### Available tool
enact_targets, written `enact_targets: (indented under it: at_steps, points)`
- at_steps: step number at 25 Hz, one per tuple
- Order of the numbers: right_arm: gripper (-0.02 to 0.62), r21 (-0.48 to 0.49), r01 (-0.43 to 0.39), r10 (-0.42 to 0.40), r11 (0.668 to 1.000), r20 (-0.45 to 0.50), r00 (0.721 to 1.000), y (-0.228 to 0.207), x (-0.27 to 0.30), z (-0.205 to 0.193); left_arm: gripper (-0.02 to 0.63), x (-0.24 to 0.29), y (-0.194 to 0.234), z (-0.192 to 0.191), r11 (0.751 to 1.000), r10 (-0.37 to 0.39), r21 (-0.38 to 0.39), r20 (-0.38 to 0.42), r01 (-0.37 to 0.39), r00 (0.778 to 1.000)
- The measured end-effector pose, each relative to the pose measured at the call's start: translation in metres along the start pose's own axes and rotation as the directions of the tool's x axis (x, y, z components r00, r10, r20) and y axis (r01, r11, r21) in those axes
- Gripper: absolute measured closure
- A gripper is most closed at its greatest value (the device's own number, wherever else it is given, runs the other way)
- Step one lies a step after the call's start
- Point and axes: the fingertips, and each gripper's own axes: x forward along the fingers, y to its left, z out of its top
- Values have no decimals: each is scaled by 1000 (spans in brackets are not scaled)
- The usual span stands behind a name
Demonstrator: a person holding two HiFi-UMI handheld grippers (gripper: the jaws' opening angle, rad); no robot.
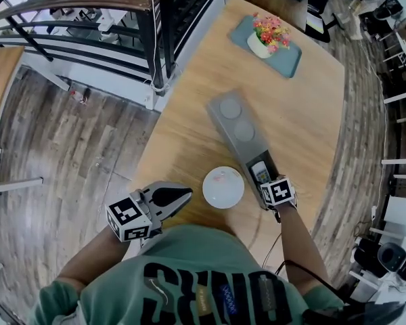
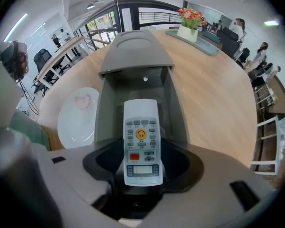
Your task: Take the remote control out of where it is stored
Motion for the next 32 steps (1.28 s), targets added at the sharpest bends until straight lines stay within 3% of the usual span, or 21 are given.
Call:
enact_targets:
  at_steps: [16, 32]
  points:
    - [350, -10, -19, 19, 1000, -49, 999, 2, 3, -1, 615, 3, -5, -5, 1000, -18, -8, 4, 19, 1000]
    - [353, 44, -14, 10, 999, 84, 996, -8, -34, 10, 615, -9, -5, 5, 1000, -6, -7, 51, 6, 999]
